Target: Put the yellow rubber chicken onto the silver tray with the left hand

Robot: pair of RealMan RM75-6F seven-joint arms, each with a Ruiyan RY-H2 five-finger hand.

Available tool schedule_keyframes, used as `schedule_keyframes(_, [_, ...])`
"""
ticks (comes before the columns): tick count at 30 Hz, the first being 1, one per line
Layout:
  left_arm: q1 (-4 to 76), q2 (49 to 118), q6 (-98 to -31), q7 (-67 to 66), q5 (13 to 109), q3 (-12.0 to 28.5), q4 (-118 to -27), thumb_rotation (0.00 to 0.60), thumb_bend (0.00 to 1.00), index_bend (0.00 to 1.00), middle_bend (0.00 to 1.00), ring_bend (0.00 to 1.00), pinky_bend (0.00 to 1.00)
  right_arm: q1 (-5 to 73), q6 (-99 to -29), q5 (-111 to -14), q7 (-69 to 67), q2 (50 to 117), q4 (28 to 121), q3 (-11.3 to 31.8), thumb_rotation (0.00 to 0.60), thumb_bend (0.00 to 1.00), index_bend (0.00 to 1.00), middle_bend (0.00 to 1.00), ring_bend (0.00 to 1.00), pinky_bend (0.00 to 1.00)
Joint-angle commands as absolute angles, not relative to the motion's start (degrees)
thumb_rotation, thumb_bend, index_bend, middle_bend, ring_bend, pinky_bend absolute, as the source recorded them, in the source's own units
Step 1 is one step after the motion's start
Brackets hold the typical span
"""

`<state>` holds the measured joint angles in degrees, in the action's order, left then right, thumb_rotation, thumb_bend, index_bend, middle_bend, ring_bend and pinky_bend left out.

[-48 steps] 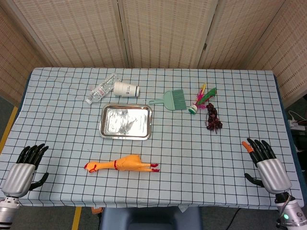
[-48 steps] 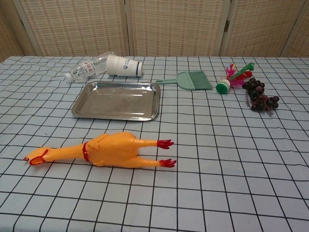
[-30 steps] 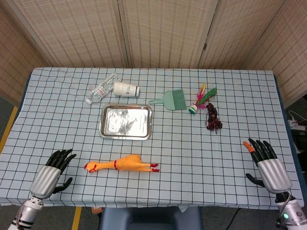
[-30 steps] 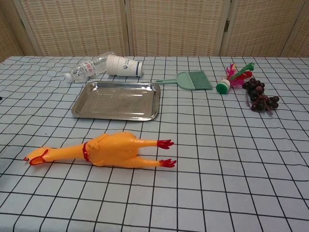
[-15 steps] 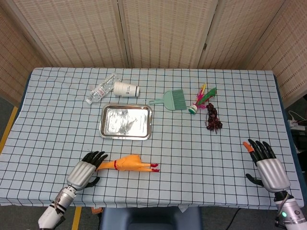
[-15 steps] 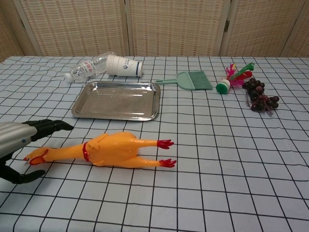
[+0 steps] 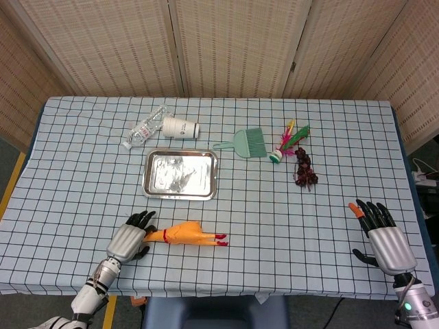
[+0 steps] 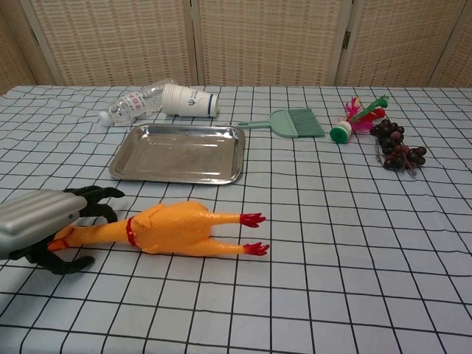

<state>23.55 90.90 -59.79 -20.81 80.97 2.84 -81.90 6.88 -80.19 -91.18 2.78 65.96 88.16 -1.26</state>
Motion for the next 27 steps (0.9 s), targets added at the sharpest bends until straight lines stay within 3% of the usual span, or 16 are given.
schedule_keyframes(1, [23.3, 93.2, -63.2, -20.6, 81.9, 3.3, -79.4, 0.600, 0.38, 0.54, 0.09, 0.05, 0.18, 6.8, -80.1, -91.1, 3.0, 65.8, 88.4, -1.3, 0.600, 0.12, 0.00, 0.00, 0.00, 0.00])
schedule_keyframes(5, [22.9, 94.9, -65.6, -19.7, 83.0, 3.1, -77.0, 0.600, 0.45, 0.71, 0.24, 0.16, 0.24, 6.9, -79.9, -91.1, 3.2, 65.6, 88.7, -1.5, 0.600, 0.12, 0.00, 0.00, 0.00, 0.00])
schedule_keyframes(10, [22.7, 95.5, -67.3, -18.6, 83.7, 2.9, -76.1, 0.600, 0.52, 0.81, 0.36, 0.24, 0.28, 6.9, -79.6, -91.2, 3.2, 65.5, 89.1, -1.6, 0.600, 0.12, 0.00, 0.00, 0.00, 0.00])
schedule_keyframes(13, [22.6, 95.6, -67.7, -18.3, 83.9, 2.8, -76.1, 0.600, 0.56, 0.84, 0.41, 0.28, 0.30, 6.9, -79.6, -91.2, 3.2, 65.5, 89.1, -1.7, 0.600, 0.12, 0.00, 0.00, 0.00, 0.00])
schedule_keyframes(19, [21.9, 95.7, -69.8, -16.2, 84.7, 2.4, -76.8, 0.600, 0.66, 0.86, 0.60, 0.45, 0.51, 7.0, -79.1, -91.6, 3.1, 65.1, 89.7, -2.2, 0.600, 0.12, 0.00, 0.00, 0.00, 0.00])
schedule_keyframes(22, [21.7, 95.6, -70.4, -14.4, 85.0, 2.2, -77.0, 0.600, 0.69, 0.86, 0.65, 0.53, 0.60, 6.9, -79.5, -92.0, 2.6, 65.1, 89.8, -2.2, 0.600, 0.12, 0.00, 0.00, 0.00, 0.00])
schedule_keyframes(27, [21.8, 94.6, -70.1, -9.2, 85.8, 1.5, -77.8, 0.600, 0.72, 0.87, 0.67, 0.58, 0.64, 7.0, -79.1, -92.8, 2.6, 65.3, 90.4, -2.8, 0.600, 0.12, 0.00, 0.00, 0.00, 0.00])
